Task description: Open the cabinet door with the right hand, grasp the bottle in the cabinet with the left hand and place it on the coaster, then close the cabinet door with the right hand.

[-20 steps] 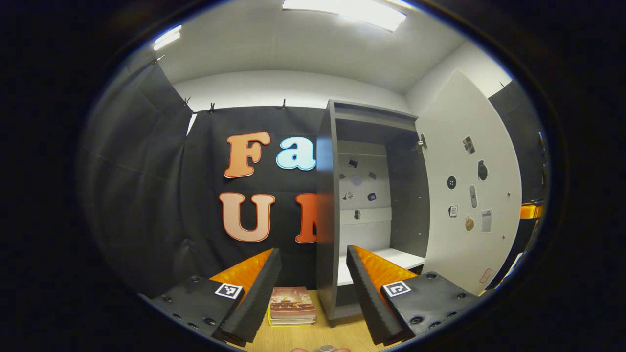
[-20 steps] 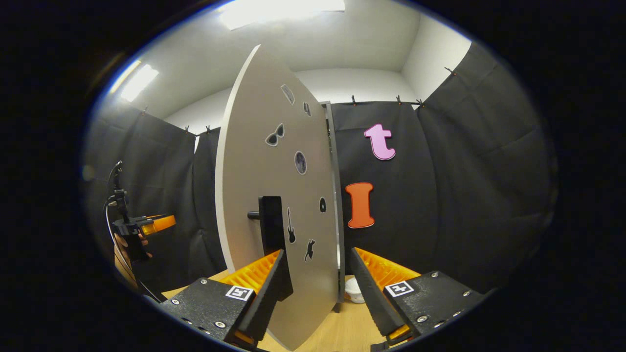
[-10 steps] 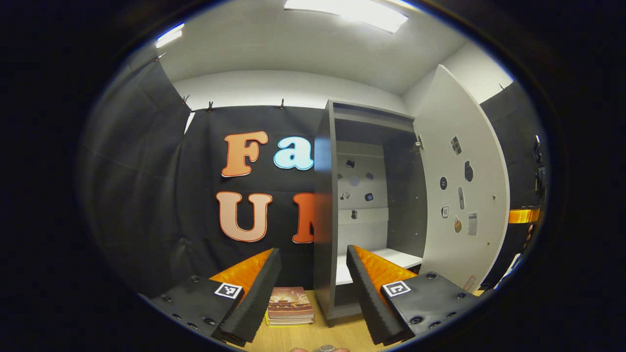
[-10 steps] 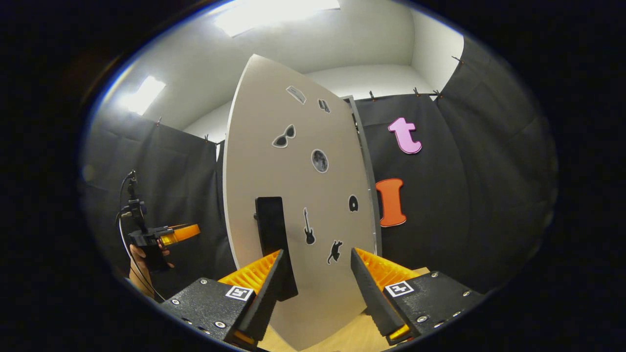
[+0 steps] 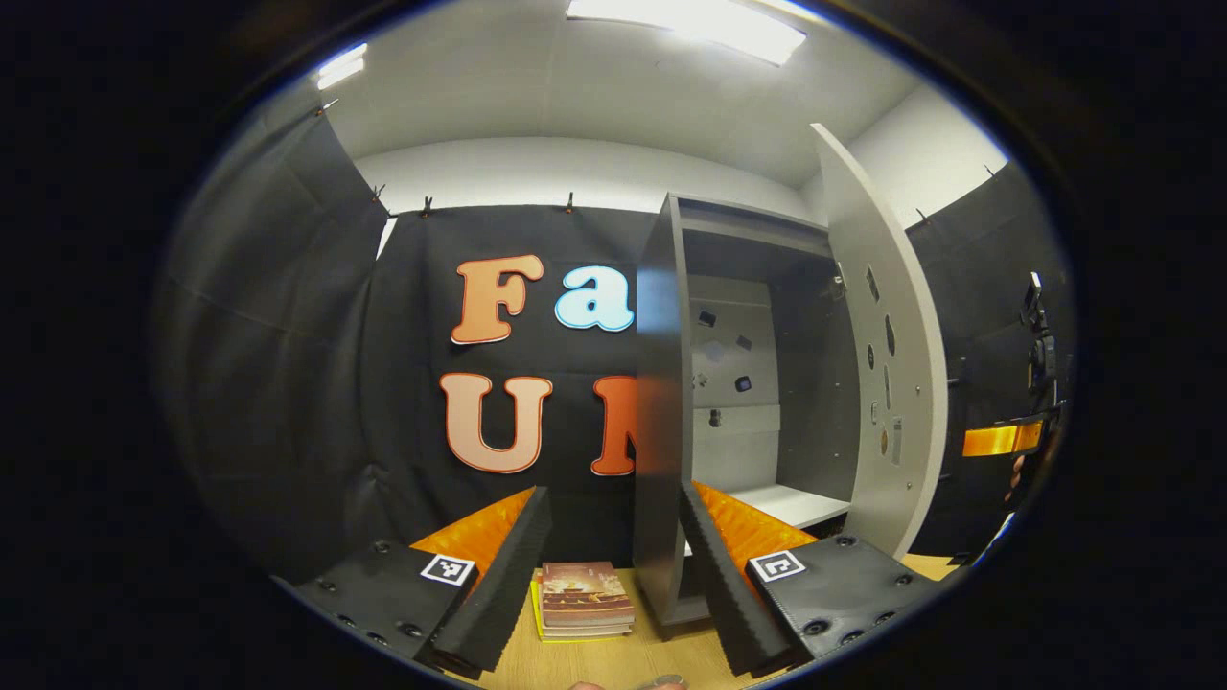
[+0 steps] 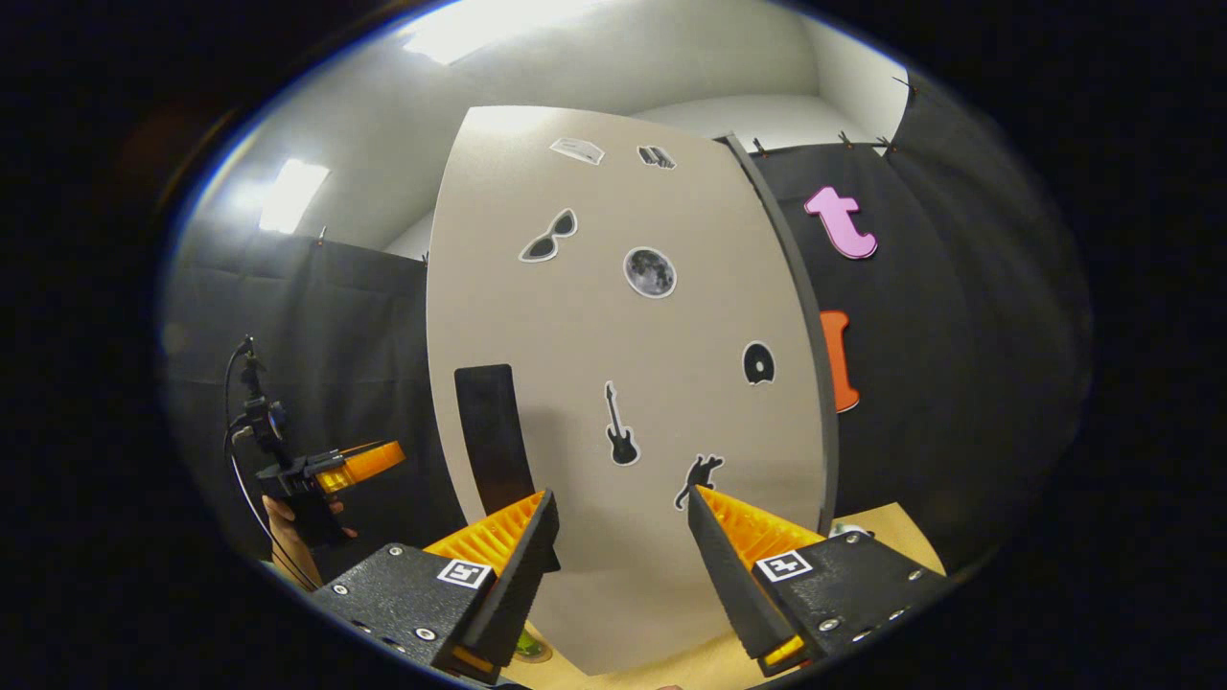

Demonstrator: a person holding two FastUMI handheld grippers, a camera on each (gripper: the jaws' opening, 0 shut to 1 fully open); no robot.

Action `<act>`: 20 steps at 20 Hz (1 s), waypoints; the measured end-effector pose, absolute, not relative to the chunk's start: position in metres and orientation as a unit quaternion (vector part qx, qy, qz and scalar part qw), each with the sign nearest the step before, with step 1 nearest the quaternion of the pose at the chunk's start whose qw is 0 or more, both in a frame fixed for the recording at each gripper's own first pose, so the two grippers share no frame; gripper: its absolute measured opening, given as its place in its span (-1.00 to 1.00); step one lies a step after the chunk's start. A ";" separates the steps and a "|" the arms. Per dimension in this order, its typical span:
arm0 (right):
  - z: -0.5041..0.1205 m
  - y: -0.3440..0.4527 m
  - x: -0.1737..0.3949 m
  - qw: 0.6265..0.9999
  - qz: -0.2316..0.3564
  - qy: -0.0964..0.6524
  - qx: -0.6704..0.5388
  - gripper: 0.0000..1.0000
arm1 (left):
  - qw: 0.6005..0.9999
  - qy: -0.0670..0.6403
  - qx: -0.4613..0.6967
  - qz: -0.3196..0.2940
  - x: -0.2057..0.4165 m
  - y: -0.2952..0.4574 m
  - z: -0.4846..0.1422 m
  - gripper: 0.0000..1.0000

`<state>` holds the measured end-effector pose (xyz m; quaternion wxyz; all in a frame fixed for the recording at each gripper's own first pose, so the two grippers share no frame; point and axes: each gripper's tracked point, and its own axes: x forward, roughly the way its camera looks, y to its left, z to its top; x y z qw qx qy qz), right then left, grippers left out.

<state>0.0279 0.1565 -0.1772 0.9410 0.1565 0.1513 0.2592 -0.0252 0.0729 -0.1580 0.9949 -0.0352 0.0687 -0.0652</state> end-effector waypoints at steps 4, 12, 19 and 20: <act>-0.171 0.165 0.027 0.939 0.272 0.141 0.153 0.70 | 0.996 0.069 -0.028 -0.058 -0.016 0.086 -0.167 0.78; -0.176 0.216 0.047 0.936 0.288 0.147 0.139 0.70 | 0.994 0.086 -0.038 -0.059 0.004 0.096 -0.200 0.78; -0.174 0.222 0.049 0.947 0.266 0.141 0.110 0.71 | 0.994 0.088 -0.041 -0.054 0.017 0.102 -0.213 0.78; -0.174 0.223 0.049 0.948 0.263 0.141 0.108 0.72 | 0.994 0.088 -0.041 -0.055 0.018 0.099 -0.213 0.77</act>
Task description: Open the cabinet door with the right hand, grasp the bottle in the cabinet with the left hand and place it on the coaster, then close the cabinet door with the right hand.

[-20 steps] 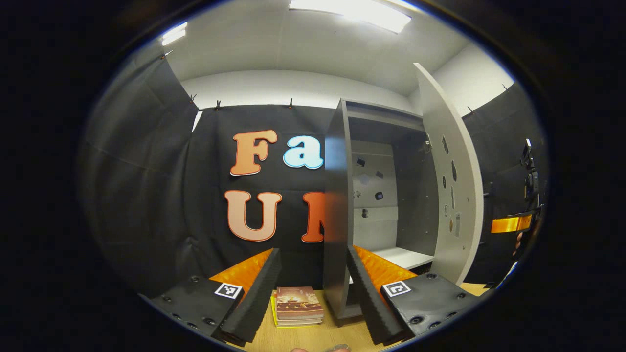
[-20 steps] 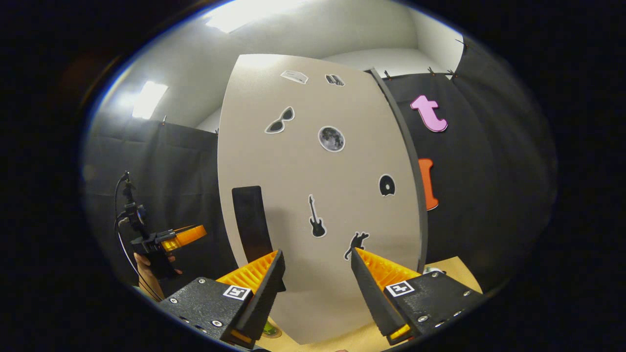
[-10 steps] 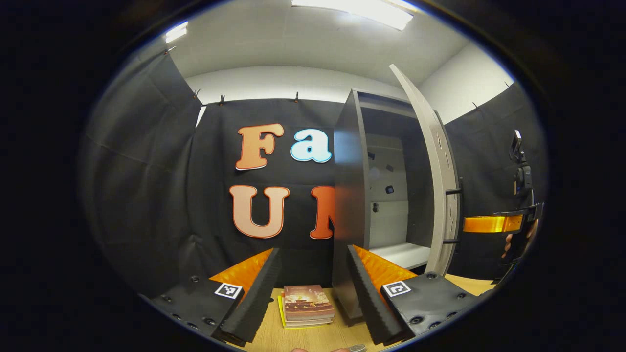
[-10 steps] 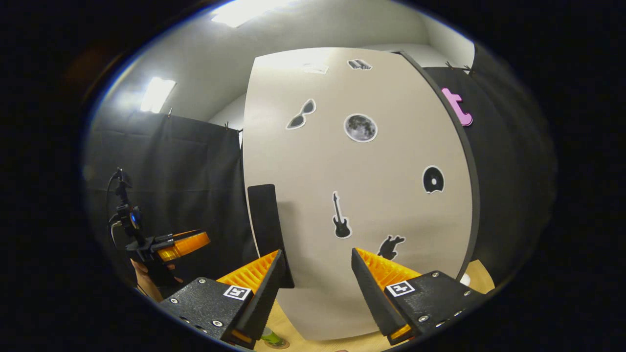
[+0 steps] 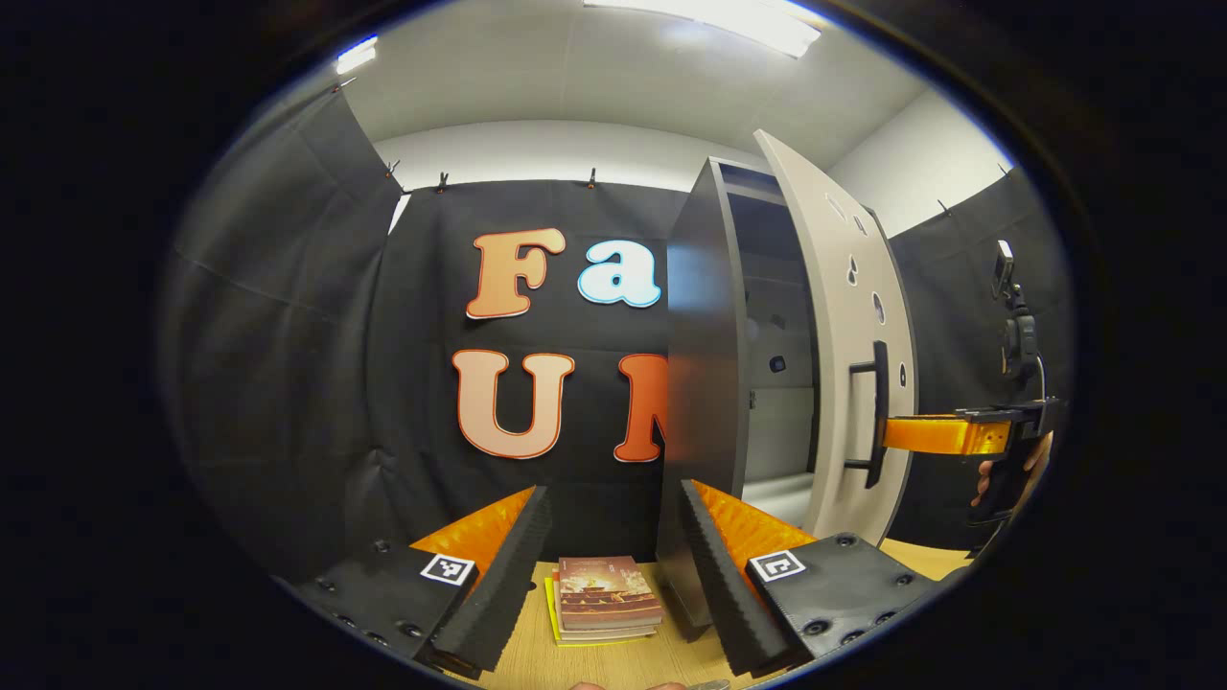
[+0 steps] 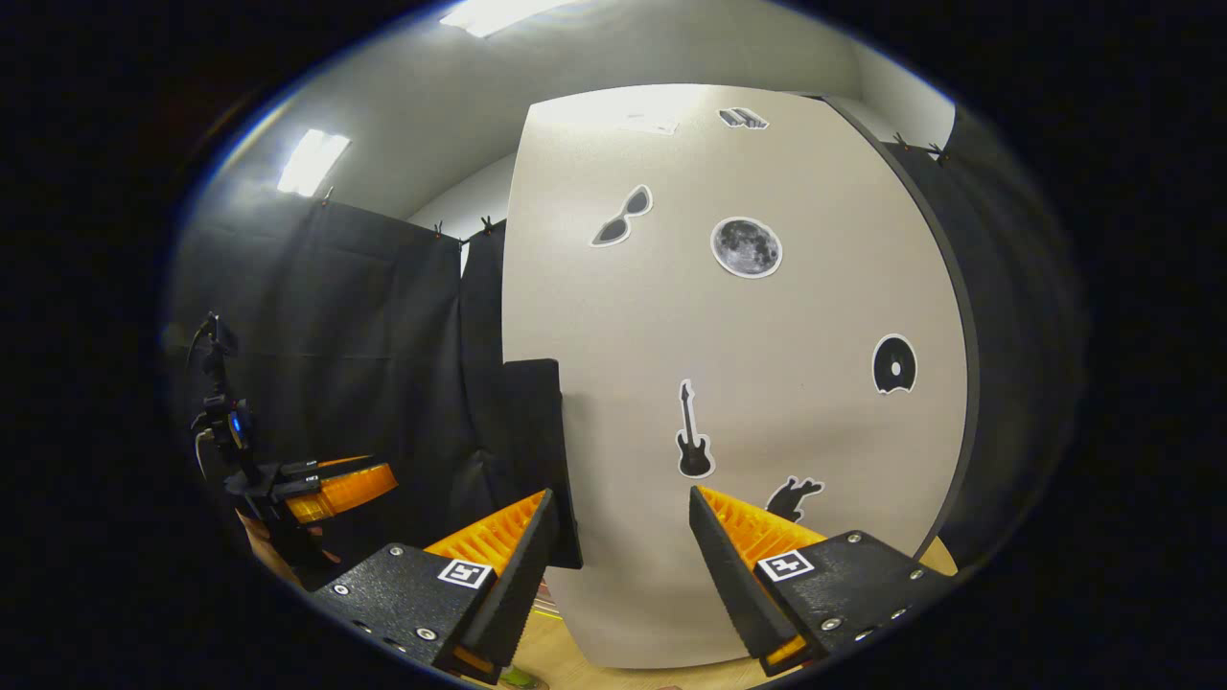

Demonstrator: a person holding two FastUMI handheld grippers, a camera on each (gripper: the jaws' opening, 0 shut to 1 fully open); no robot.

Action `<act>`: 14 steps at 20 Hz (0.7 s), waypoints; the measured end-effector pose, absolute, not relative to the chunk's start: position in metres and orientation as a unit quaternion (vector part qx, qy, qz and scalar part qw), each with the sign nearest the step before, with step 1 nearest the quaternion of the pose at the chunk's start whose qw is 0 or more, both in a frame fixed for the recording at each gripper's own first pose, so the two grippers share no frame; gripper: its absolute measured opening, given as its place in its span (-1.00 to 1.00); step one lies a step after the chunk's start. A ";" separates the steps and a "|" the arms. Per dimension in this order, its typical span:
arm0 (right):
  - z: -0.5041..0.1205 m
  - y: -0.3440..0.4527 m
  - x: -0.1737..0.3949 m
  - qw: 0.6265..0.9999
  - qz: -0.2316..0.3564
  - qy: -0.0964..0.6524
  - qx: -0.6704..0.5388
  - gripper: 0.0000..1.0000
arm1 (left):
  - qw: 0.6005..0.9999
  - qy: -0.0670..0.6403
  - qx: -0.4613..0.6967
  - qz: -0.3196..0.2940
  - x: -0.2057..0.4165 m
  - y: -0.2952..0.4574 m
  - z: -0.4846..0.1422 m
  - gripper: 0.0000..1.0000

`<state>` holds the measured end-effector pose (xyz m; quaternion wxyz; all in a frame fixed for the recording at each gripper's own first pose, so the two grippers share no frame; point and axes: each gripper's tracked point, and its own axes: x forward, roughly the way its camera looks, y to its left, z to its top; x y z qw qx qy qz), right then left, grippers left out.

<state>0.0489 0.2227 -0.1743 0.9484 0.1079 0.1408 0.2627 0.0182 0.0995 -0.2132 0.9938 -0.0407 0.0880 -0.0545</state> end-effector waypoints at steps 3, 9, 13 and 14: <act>-0.174 0.225 0.051 0.953 0.249 0.140 0.097 0.73 | 0.994 0.087 -0.034 -0.055 0.017 0.094 -0.209 0.77; -0.175 0.221 0.052 0.961 0.218 0.161 0.054 0.76 | 0.995 0.077 -0.031 -0.050 0.014 0.075 -0.173 0.77; -0.135 0.196 0.032 0.969 0.209 0.122 0.052 0.75 | 0.999 0.037 0.006 -0.032 0.004 0.056 -0.127 0.75; -0.124 0.185 0.022 0.970 0.206 0.116 0.049 0.76 | 0.999 0.025 0.009 -0.030 -0.003 0.050 -0.115 0.75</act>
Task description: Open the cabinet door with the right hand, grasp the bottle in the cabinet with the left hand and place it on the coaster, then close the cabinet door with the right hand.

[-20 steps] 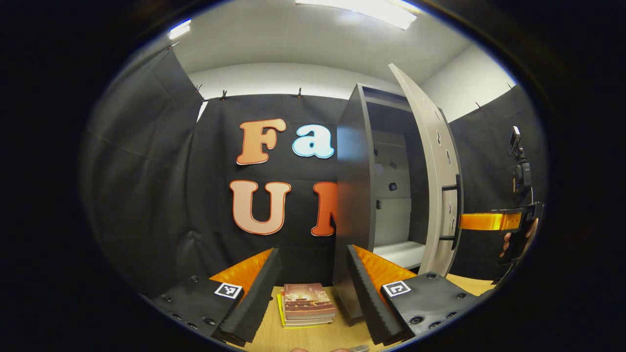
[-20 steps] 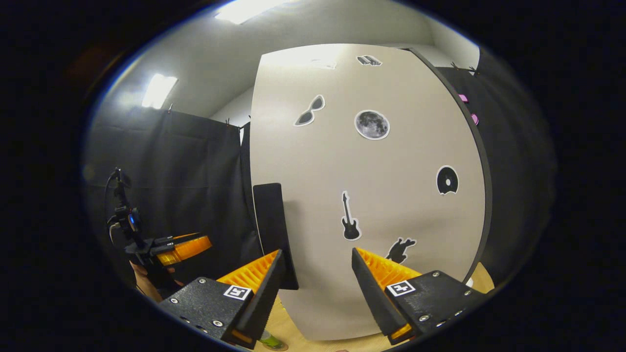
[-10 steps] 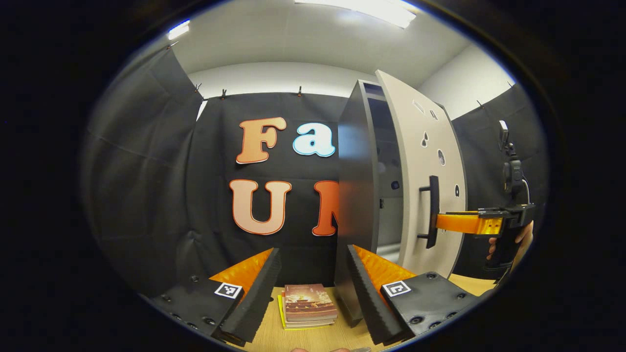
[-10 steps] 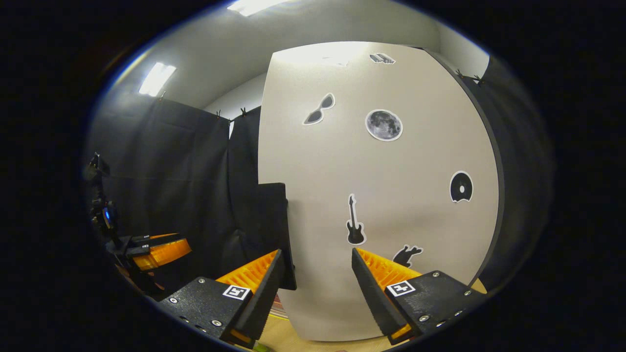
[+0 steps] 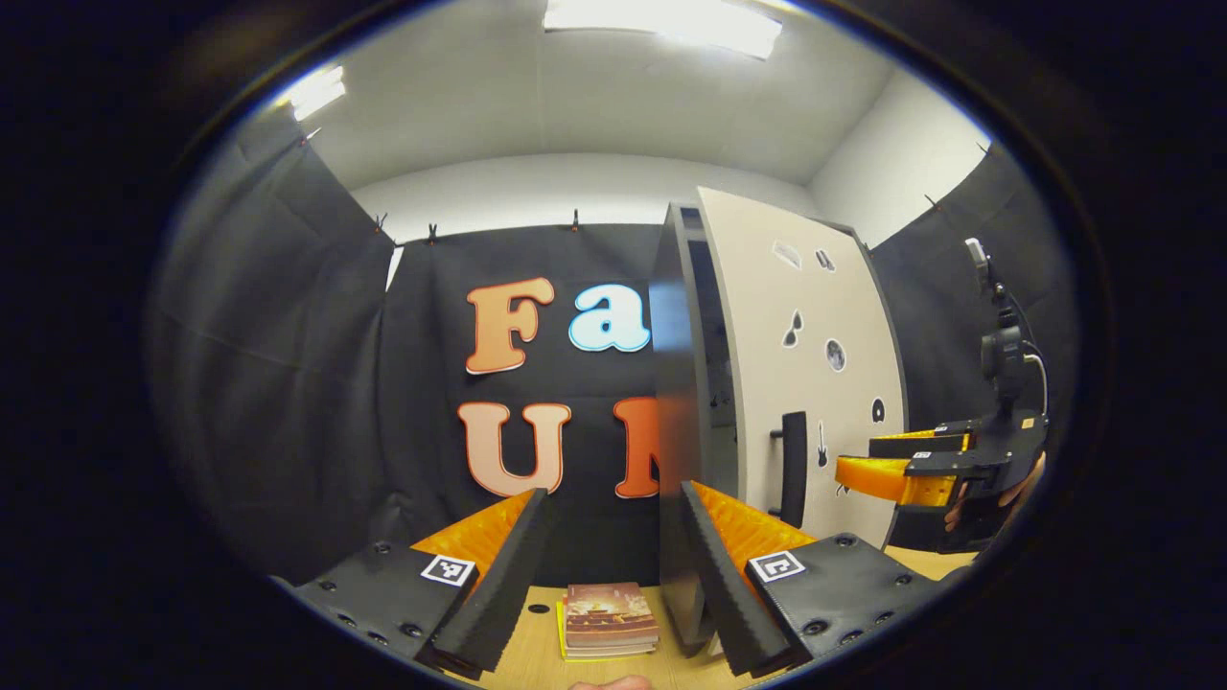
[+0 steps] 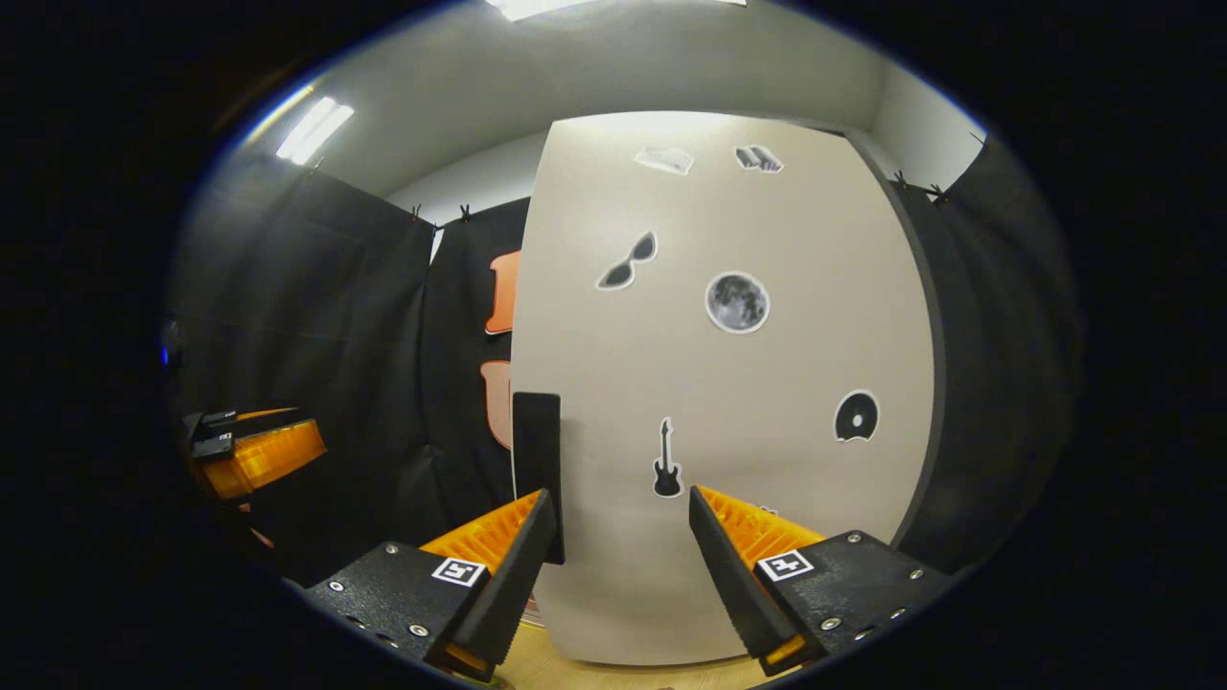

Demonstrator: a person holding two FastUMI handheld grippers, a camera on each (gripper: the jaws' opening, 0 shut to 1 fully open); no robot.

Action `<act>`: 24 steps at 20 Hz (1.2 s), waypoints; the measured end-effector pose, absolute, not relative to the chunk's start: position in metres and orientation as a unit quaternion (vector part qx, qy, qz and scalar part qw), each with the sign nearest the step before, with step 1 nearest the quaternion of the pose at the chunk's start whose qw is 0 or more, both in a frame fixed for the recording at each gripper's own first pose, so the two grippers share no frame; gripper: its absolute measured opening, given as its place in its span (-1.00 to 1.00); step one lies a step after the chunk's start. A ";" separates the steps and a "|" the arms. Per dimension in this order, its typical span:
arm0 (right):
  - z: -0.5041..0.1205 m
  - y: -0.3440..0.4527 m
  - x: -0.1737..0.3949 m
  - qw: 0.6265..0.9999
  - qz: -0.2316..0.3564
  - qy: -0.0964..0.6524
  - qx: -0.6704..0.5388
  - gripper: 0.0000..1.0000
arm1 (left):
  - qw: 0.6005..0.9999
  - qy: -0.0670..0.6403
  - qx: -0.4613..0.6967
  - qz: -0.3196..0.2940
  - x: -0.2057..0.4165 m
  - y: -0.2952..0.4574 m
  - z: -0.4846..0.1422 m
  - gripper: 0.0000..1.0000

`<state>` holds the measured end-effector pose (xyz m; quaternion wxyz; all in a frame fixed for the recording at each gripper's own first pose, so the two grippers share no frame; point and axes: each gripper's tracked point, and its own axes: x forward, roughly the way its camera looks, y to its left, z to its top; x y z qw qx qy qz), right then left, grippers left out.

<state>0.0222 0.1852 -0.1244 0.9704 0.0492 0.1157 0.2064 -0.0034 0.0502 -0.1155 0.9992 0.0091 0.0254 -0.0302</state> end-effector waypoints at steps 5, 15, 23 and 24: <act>-0.063 0.114 -0.031 0.981 0.168 0.084 0.038 0.75 | 1.000 -0.015 -0.004 -0.024 -0.029 0.023 -0.065 0.77; -0.012 -0.003 -0.099 0.994 0.080 0.066 -0.025 0.84 | 0.998 -0.027 0.048 -0.007 -0.065 0.013 -0.025 0.77; 0.012 -0.014 -0.123 0.997 0.072 0.024 -0.033 0.86 | 0.998 -0.028 0.042 0.024 -0.067 0.041 -0.007 0.86; 0.014 -0.012 -0.121 0.997 0.071 0.021 -0.032 0.87 | 0.998 -0.029 0.048 0.029 -0.066 0.044 -0.004 0.79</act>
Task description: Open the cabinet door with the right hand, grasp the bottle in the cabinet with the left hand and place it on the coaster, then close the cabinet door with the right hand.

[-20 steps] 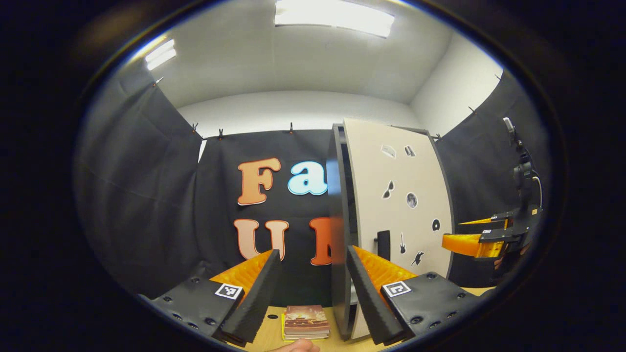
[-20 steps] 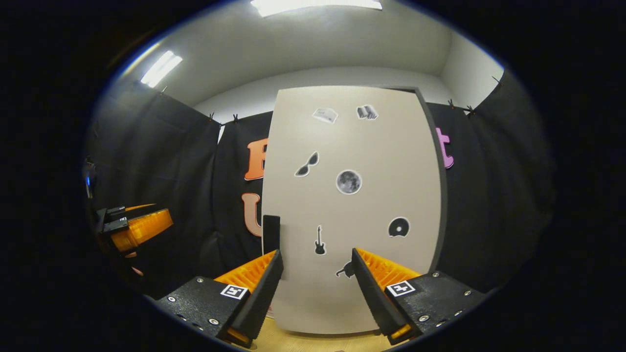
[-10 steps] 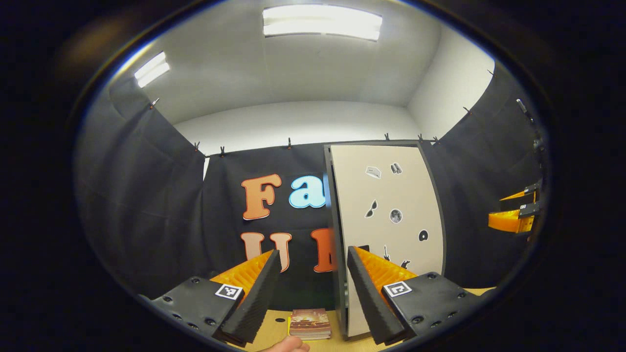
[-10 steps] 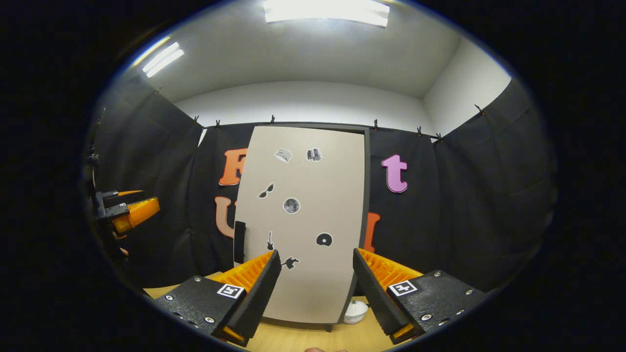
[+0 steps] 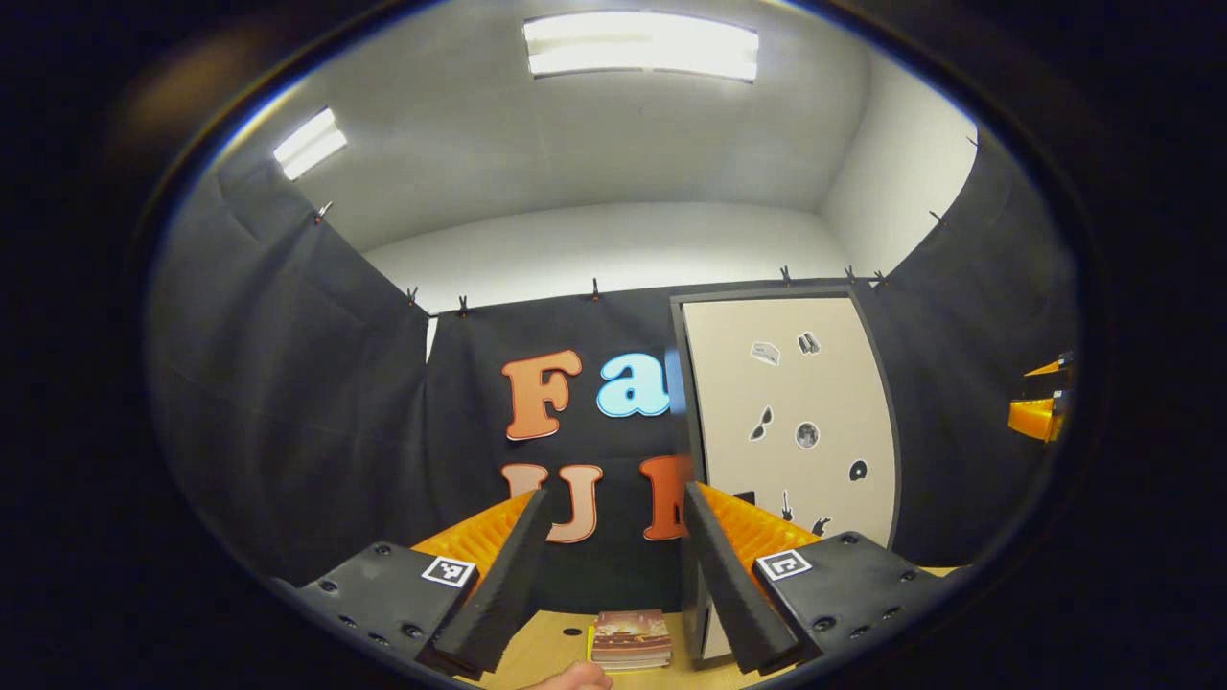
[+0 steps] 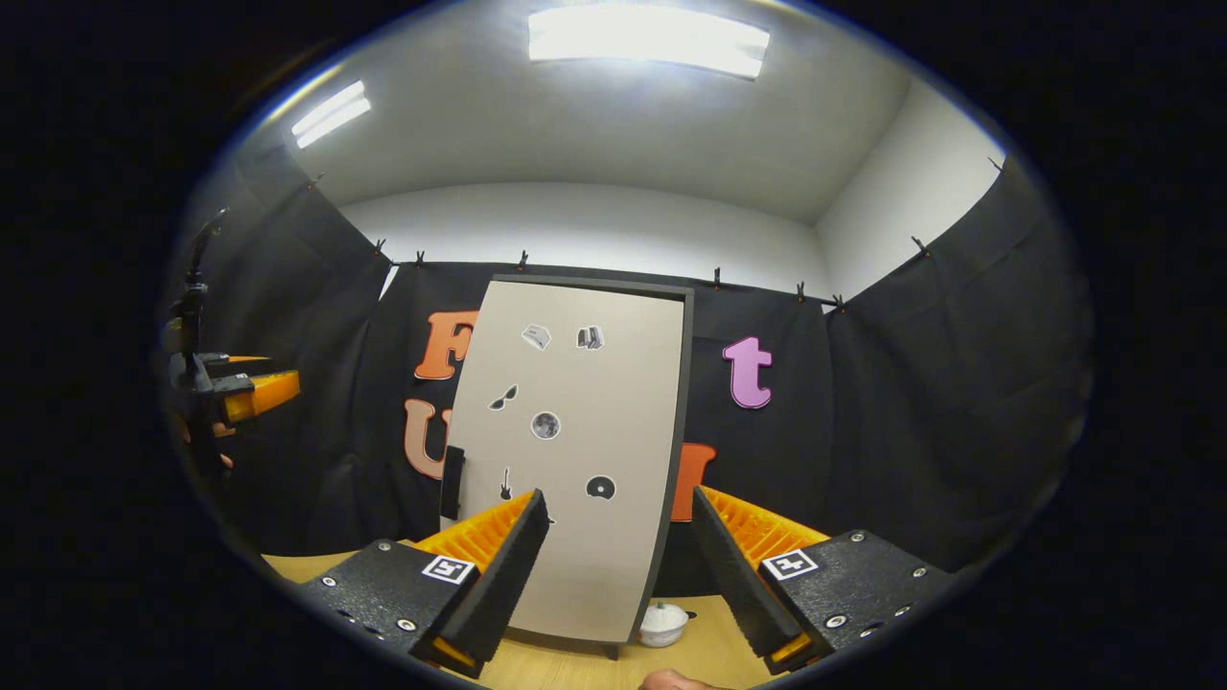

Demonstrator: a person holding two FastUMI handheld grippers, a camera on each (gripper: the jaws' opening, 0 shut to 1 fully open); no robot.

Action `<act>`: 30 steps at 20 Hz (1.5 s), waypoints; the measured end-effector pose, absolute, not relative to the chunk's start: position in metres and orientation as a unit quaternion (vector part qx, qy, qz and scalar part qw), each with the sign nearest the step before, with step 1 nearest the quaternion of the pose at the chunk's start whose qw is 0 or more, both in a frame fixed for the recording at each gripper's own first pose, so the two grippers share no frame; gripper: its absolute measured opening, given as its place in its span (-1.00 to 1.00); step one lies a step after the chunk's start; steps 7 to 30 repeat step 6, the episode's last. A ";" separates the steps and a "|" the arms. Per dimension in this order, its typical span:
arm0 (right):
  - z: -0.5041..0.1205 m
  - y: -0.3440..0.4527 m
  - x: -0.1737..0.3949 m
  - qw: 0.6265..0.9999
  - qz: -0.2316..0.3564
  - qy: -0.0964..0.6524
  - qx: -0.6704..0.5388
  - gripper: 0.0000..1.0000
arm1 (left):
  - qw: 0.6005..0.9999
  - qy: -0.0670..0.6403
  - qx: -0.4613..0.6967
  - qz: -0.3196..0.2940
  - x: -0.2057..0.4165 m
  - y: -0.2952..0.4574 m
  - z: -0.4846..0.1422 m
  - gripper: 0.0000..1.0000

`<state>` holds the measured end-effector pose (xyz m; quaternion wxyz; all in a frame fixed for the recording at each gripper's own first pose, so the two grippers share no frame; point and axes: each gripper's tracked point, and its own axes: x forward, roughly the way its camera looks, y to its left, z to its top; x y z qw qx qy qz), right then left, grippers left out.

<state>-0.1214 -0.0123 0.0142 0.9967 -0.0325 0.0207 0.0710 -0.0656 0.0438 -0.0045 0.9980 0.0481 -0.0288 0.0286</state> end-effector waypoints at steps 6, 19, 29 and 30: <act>0.012 -0.009 -0.120 0.997 0.071 0.013 -0.031 0.88 | 0.998 -0.029 0.047 0.017 -0.061 0.029 -0.005 0.82; 0.012 -0.009 -0.120 0.997 0.071 0.013 -0.031 0.88 | 0.998 -0.029 0.047 0.017 -0.061 0.029 -0.005 0.82; 0.012 -0.009 -0.120 0.997 0.071 0.013 -0.031 0.88 | 0.998 -0.029 0.047 0.017 -0.061 0.029 -0.005 0.82; 0.012 -0.009 -0.120 0.997 0.071 0.013 -0.031 0.88 | 0.998 -0.029 0.047 0.017 -0.061 0.029 -0.005 0.82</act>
